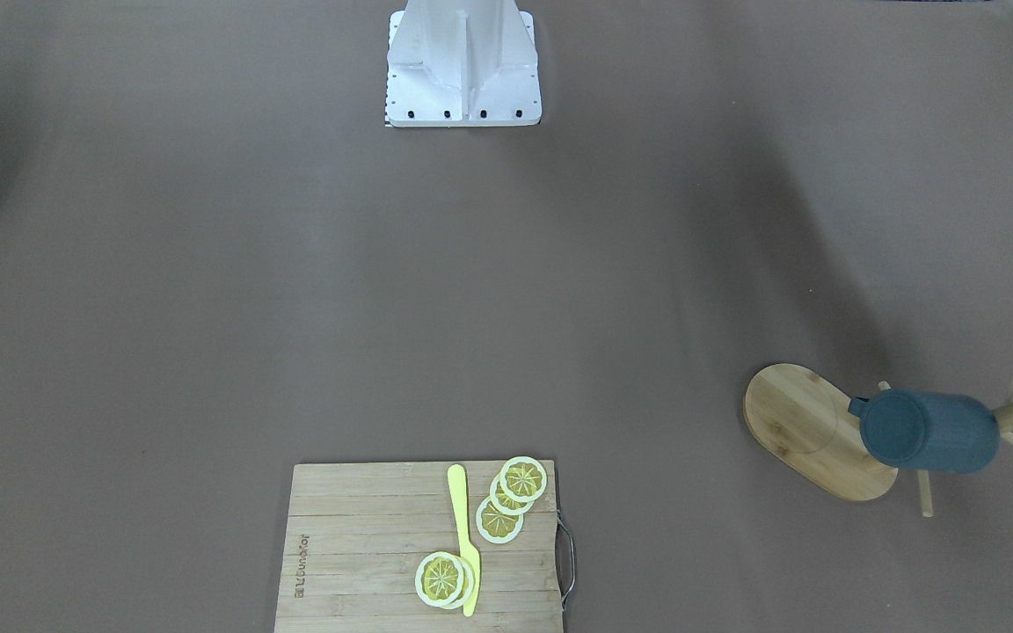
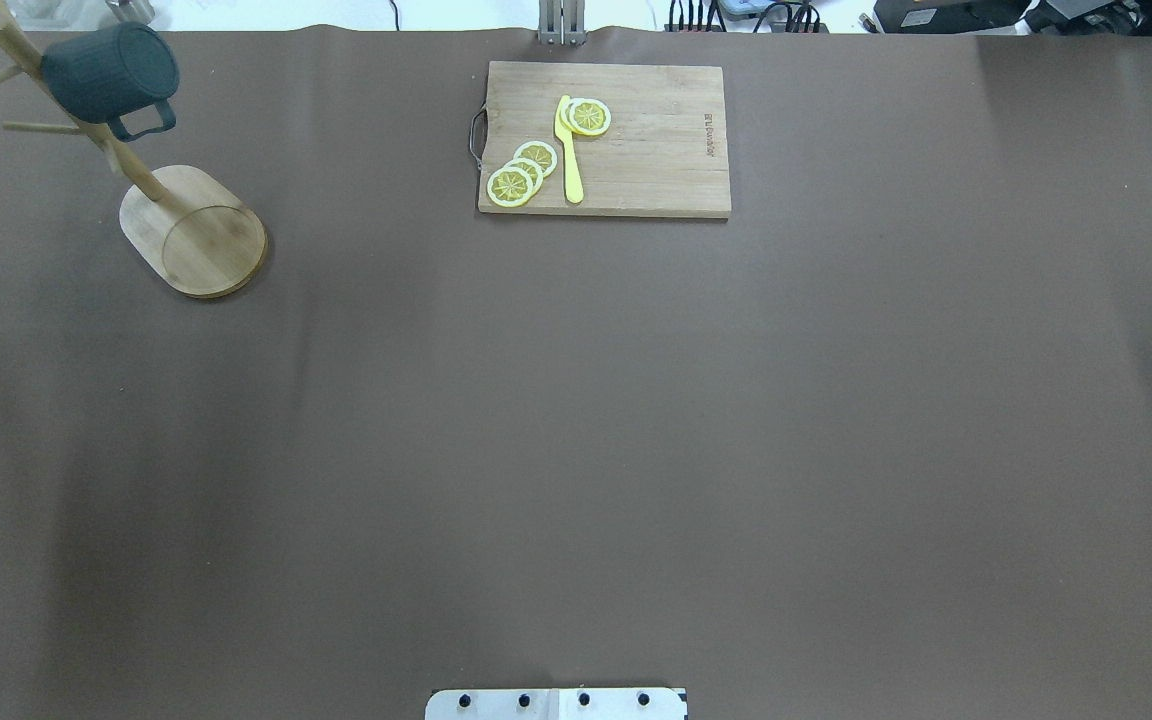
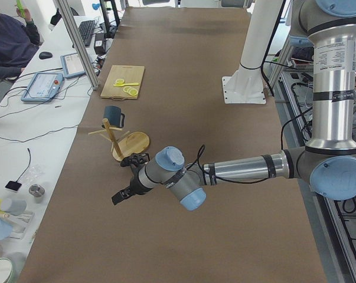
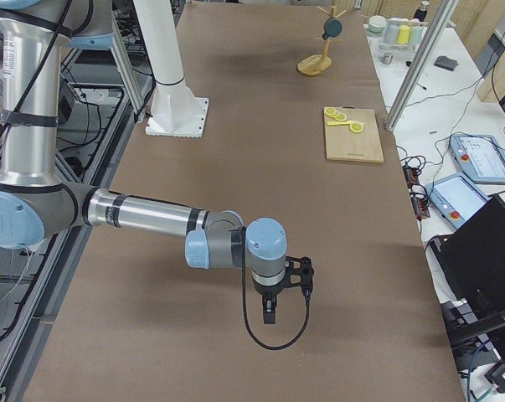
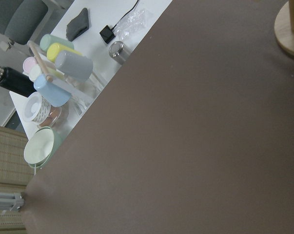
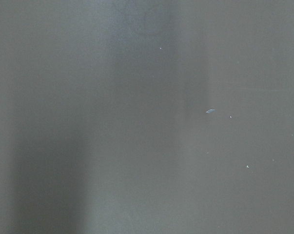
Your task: Hang cup on storage rack
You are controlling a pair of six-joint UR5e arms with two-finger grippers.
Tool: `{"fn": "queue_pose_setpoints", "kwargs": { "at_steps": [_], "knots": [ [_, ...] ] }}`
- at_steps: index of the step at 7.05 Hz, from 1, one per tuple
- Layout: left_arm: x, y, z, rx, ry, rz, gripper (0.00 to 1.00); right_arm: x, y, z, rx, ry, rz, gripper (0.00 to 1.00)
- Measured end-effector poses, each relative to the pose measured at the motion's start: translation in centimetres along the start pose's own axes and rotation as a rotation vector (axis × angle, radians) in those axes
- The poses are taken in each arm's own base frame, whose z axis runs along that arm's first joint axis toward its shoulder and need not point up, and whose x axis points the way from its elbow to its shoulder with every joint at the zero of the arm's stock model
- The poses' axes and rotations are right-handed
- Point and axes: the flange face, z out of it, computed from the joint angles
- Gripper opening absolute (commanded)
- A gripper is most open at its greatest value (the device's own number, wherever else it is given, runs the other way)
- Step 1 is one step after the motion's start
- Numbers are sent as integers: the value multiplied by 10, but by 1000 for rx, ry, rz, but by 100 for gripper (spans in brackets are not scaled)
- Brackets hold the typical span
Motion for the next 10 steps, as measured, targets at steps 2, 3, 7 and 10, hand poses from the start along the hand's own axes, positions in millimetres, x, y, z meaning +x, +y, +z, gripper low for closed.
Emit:
{"fn": "queue_pose_setpoints", "kwargs": {
  "at_steps": [2,3,7,10],
  "knots": [
    [-2,1,2,-37,24,-103,99,0,0,0,0,-1,-1,100],
    [-8,0,7,-107,74,-177,99,0,0,0,0,-1,0,100],
    [-24,-5,4,-429,246,-436,99,2,1,3,-5,-1,2,100],
    [-18,46,-17,-557,375,-642,99,2,2,4,-7,-3,4,100]
  ]
}}
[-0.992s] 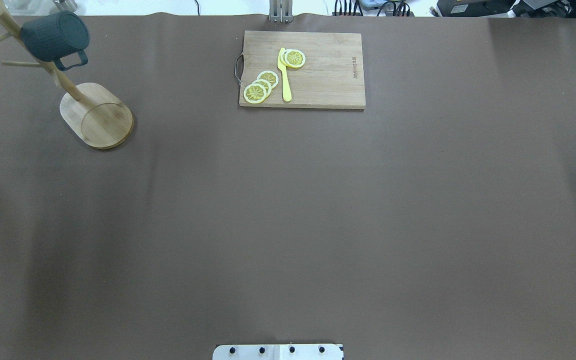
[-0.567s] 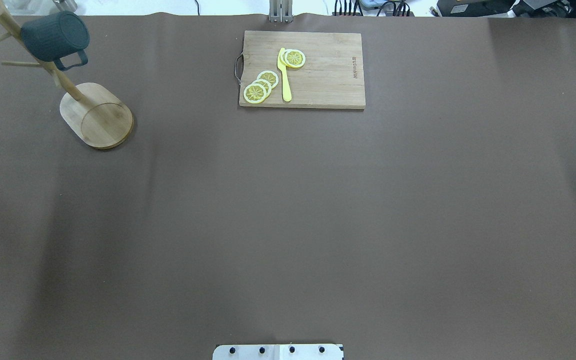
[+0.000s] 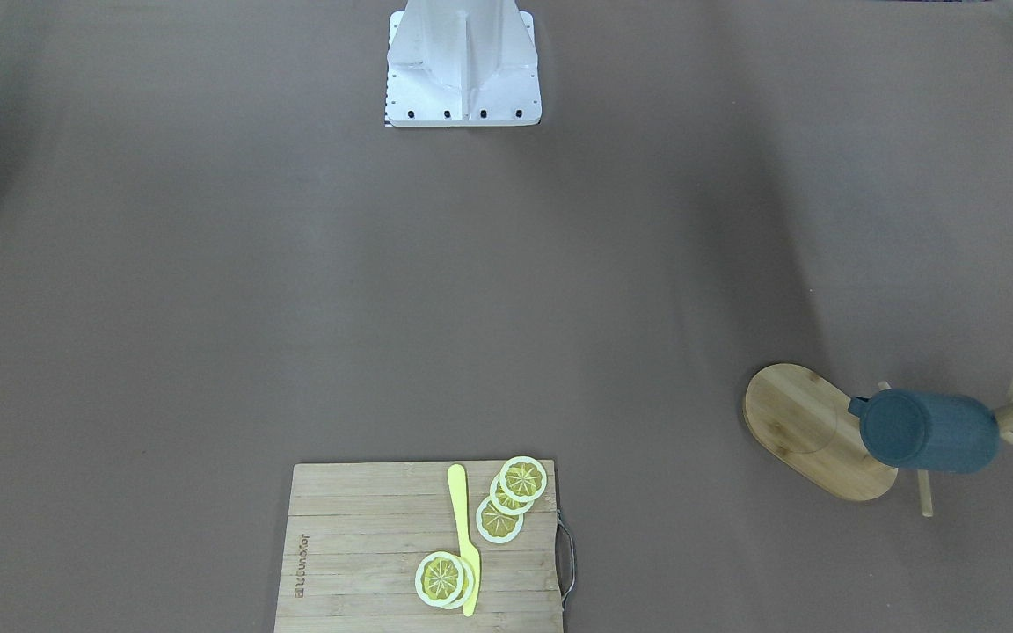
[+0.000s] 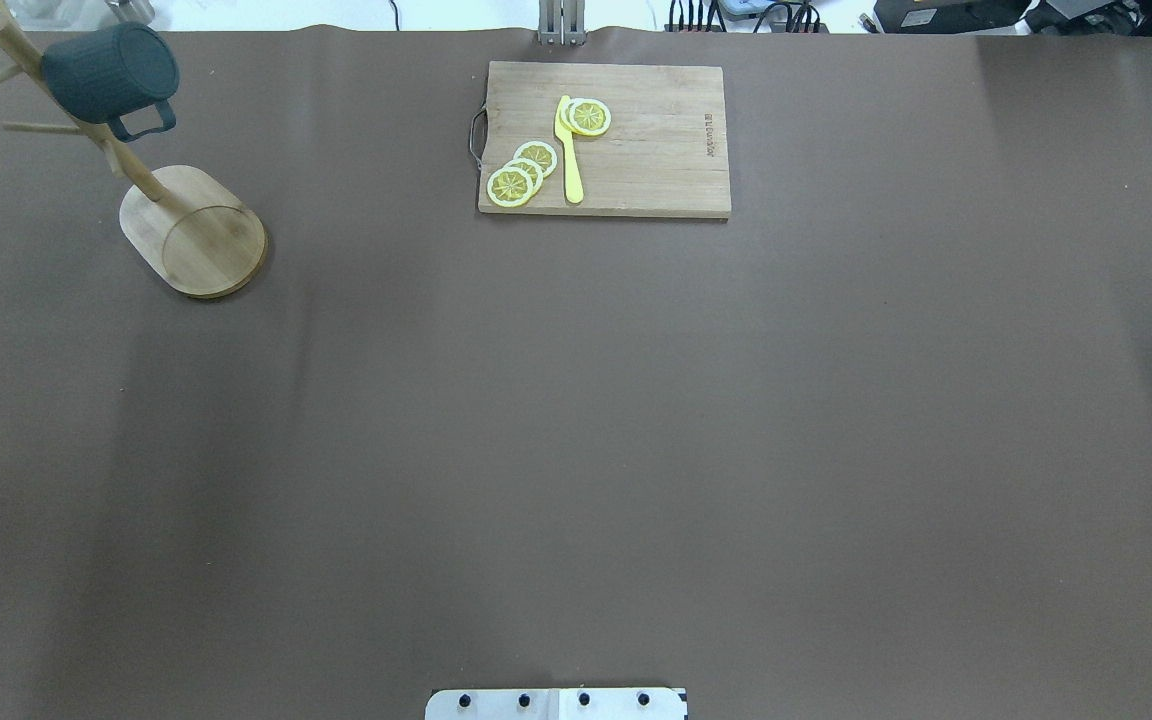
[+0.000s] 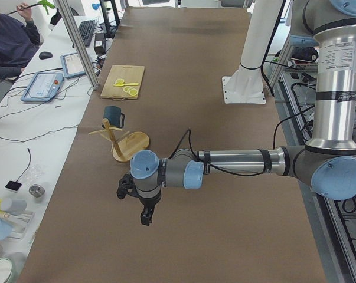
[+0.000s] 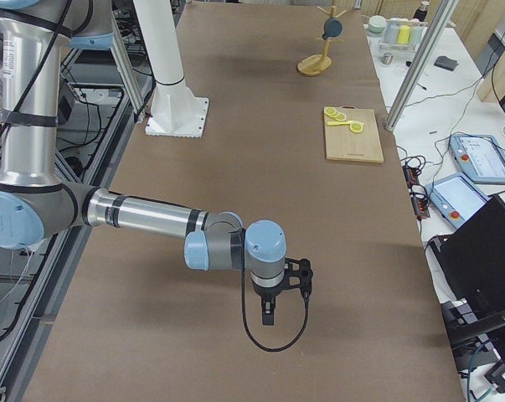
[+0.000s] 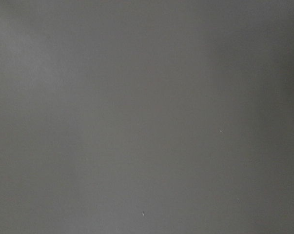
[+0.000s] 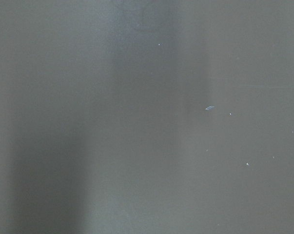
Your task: Hang cup on storage rack
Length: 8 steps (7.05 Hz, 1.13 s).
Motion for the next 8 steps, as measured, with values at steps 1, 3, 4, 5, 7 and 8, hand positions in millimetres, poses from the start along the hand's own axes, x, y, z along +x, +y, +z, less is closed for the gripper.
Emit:
{"fn": "queue_pose_setpoints", "kwargs": {
  "at_steps": [1,3,4,5,7,8],
  "knots": [
    [-6,17,4,-13,18,-32,99,0,0,0,-1,0,0,100],
    [-7,25,6,-19,28,-47,99,1,0,1,-1,0,1,100],
    [-8,25,6,-18,29,-46,99,1,0,1,-2,0,1,100],
    [-8,22,6,-16,28,-44,99,1,1,1,-2,0,2,100],
    [-8,16,3,-8,23,-39,99,1,1,2,-3,0,2,100],
    [-8,14,-5,10,19,-37,99,1,1,2,-3,0,2,100]
  ]
}}
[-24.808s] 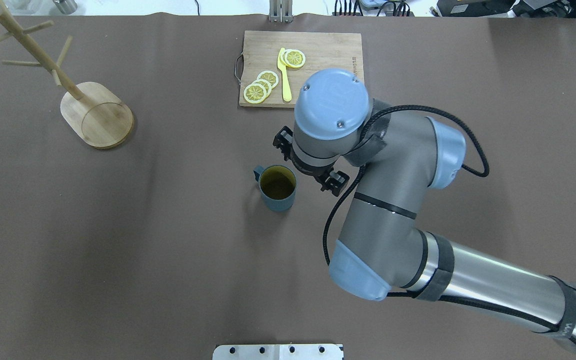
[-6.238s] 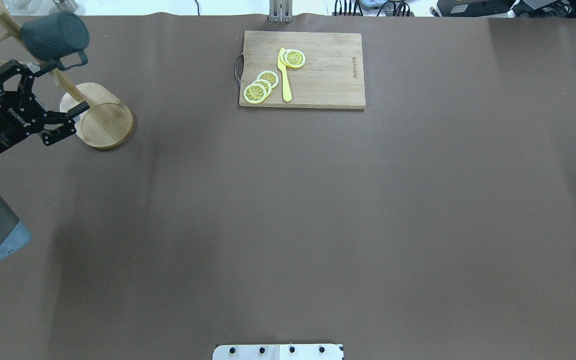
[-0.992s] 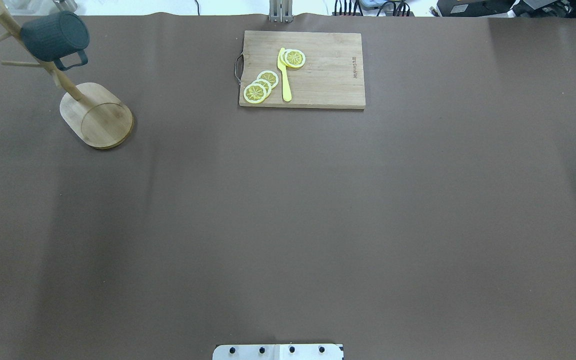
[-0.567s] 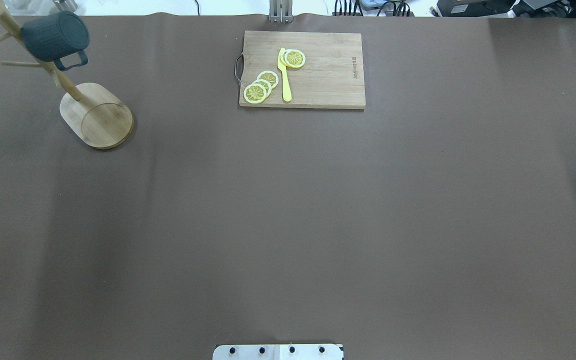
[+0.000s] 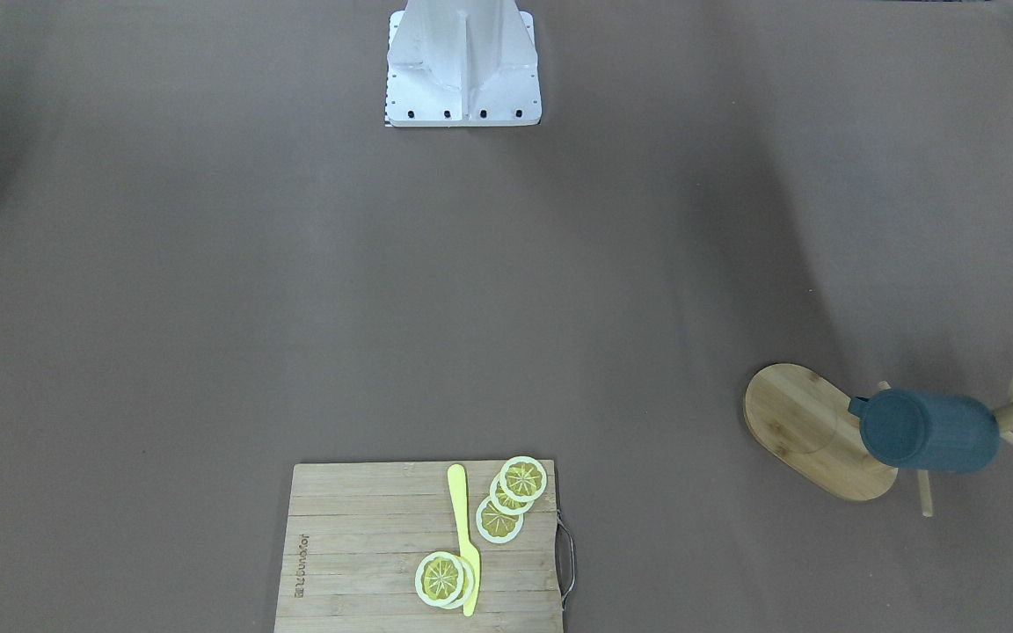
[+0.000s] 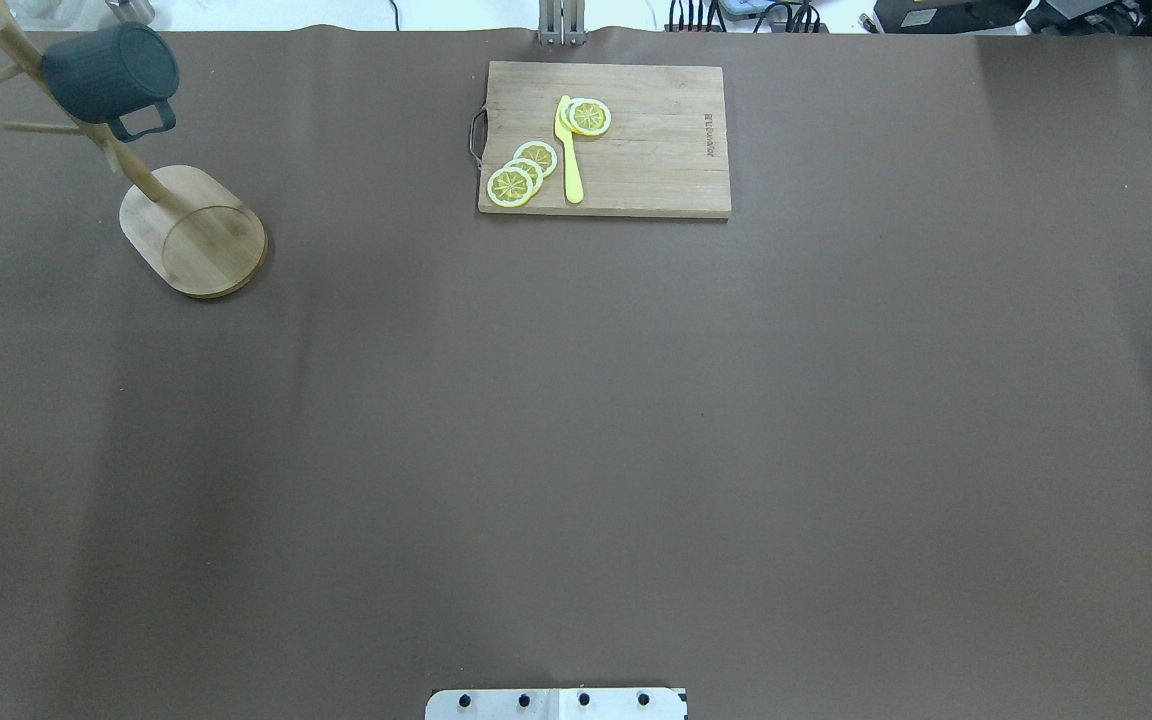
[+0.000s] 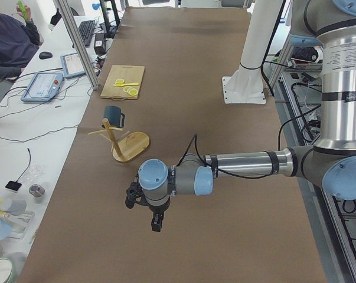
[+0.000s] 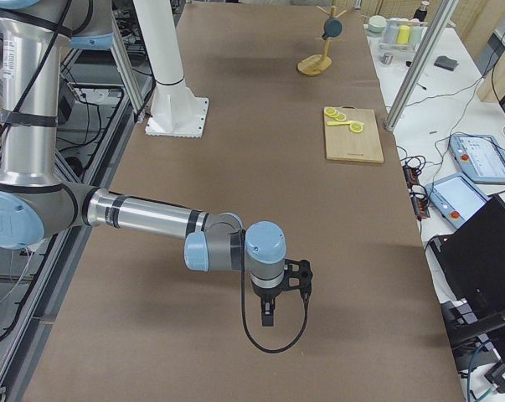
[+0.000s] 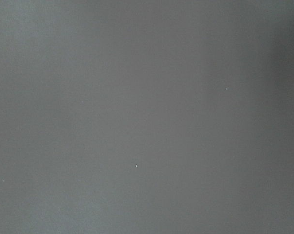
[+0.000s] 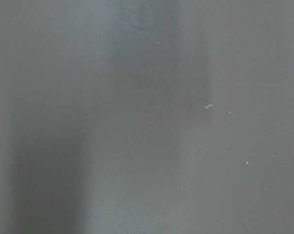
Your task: Hang cup on storage rack
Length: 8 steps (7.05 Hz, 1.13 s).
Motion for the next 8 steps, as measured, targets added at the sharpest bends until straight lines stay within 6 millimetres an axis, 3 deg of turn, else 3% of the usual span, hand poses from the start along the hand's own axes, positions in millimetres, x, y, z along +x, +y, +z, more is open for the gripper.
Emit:
{"fn": "queue_pose_setpoints", "kwargs": {
  "at_steps": [3,8],
  "knots": [
    [8,-5,-19,41,-7,21,99,0,0,0,-1,0,0,100],
    [7,0,-18,38,-7,17,99,2,2,2,6,1,-13,100]
  ]
}}
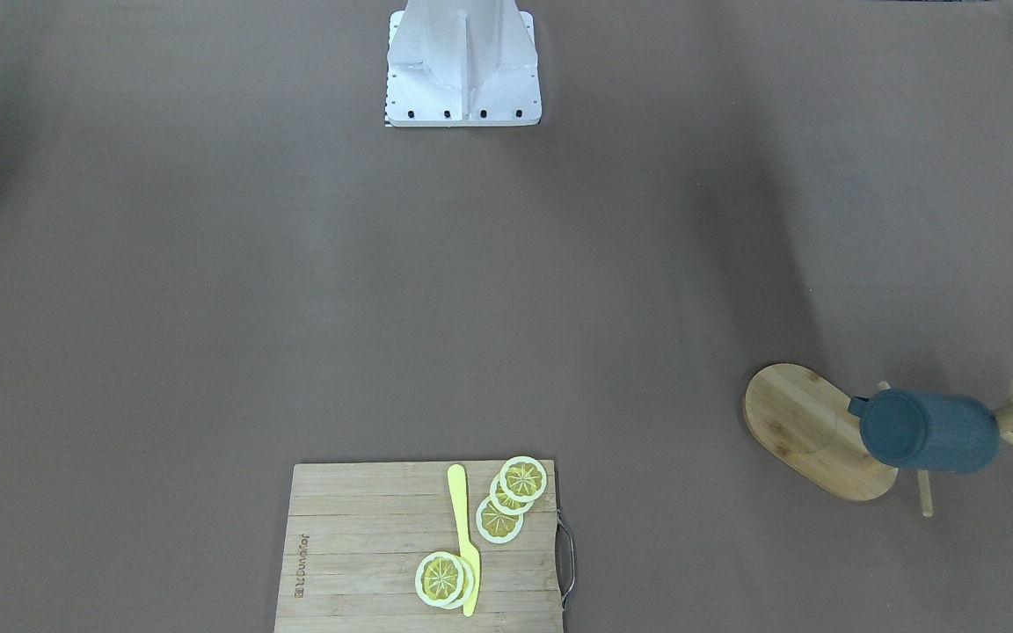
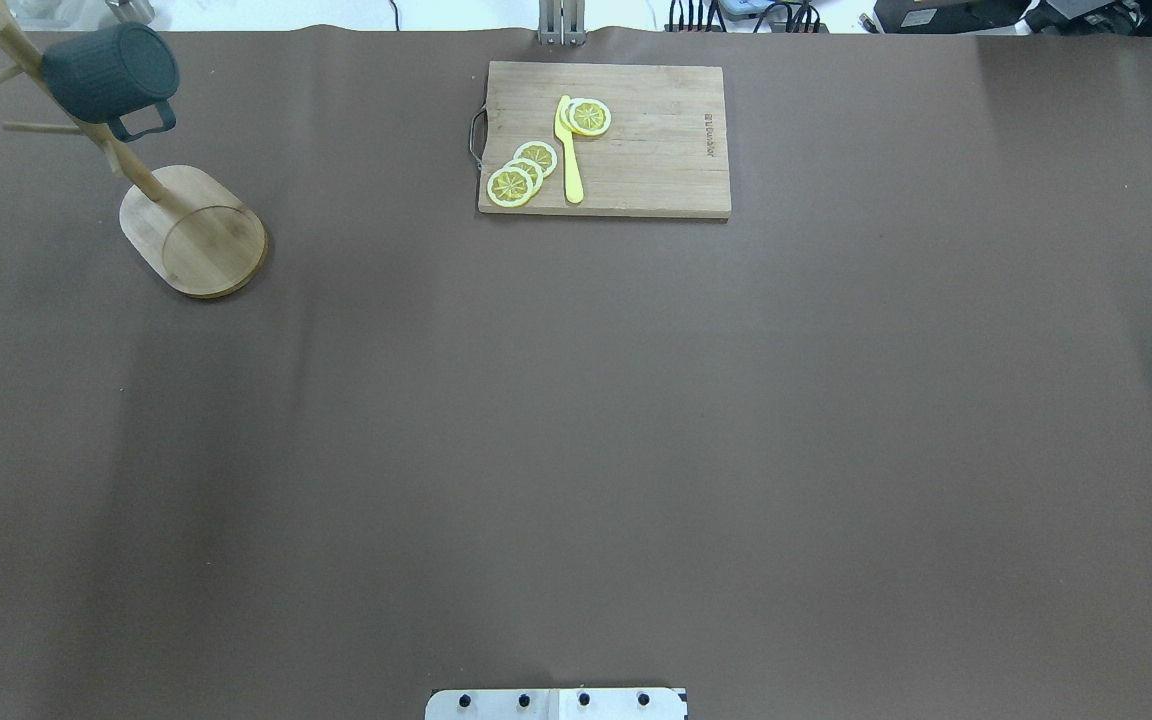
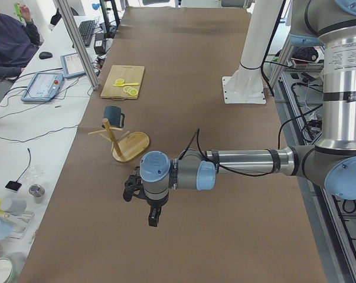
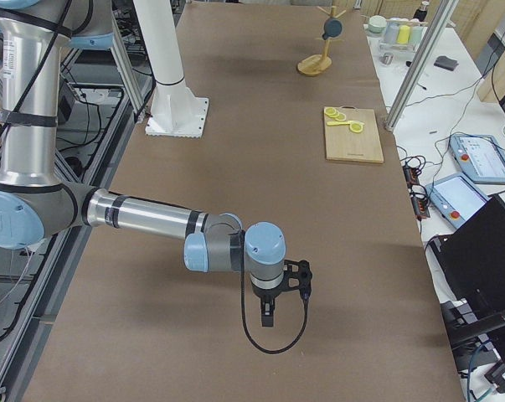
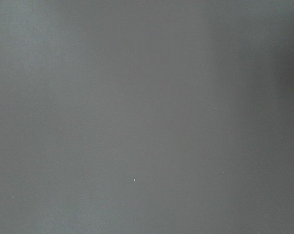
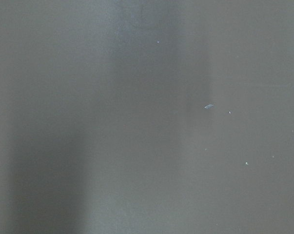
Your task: Hang cup on storage rack
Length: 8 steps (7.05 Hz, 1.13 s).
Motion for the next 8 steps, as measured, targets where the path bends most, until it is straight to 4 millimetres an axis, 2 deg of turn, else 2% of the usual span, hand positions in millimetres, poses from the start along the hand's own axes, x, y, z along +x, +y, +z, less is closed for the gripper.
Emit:
{"fn": "queue_pose_setpoints", "kwargs": {
  "at_steps": [2,4,5,7,8],
  "knots": [
    [-1,2,1,-3,0,-3,99,13,7,16,31,-1,-27,100],
    [-1,4,2,-5,0,-5,99,36,18,45,112,2,-96,100],
    [-1,5,2,-5,0,-5,99,43,23,53,165,5,-141,100],
    [-2,6,3,-6,0,-6,99,40,23,61,185,1,-183,100],
    [-2,6,3,-7,0,-6,99,29,16,60,156,-6,-183,100]
  ]
}}
